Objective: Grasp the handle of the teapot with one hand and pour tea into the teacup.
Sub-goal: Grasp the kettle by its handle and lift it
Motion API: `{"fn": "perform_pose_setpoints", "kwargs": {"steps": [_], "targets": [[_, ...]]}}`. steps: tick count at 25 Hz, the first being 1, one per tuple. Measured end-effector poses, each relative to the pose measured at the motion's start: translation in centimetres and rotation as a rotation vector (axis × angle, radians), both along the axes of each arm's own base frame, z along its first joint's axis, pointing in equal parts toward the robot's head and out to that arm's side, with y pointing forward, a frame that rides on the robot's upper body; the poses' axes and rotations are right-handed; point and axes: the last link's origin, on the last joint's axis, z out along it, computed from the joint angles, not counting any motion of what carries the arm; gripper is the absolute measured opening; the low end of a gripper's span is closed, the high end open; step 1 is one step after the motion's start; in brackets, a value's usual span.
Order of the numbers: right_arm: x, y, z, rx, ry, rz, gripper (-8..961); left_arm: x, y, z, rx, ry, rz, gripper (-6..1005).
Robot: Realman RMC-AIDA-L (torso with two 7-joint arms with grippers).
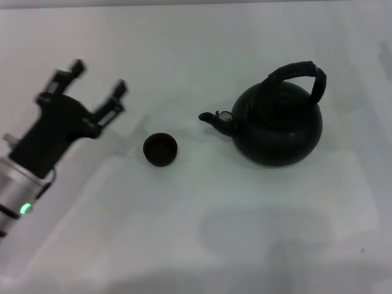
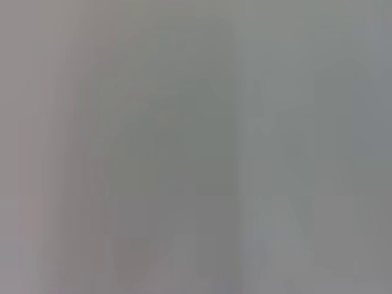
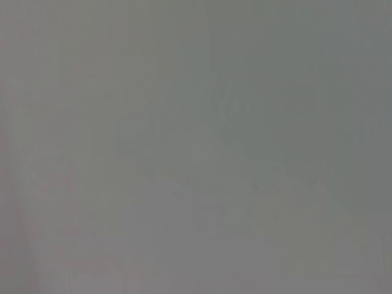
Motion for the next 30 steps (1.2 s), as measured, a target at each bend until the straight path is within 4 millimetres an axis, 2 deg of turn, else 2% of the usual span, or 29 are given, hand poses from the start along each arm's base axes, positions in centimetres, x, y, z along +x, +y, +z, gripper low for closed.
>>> {"fn": "perform_pose_setpoints", "kwargs": {"steps": [4,6,11,14,22,30], "targets": [[-0.1,0.0,0.0,-0.003,0.085,0.005,800,-1.2,-0.1,1.4,0.08,-0.031,0.069,871],[0.1,-0.2,0.1,0.0,0.092,-0.001,799,-4.2,-0.9,3.7,0.213,-0.061,0.229,871],[0.6,-0.6,0.1,0.002,0.086,-0.016,799,-8.1,-2.7,6.2,0.35,-0.06,0.428,872],[0.7,-0.8,0.2,0.003,0.084,-0.021,800,-9.5,-3.6,7.0,0.401,-0.065,0.505,871],[0.7,-0.8,0.2,0.005,0.085,-0.016,800,-11.4,-4.5,8.1,0.466,-0.07,0.618,871],[0.7,-0.9,0.1,-0.001,0.085,-0.016,799,-11.7,-4.0,8.0,0.457,-0.07,0.646,870]]}}
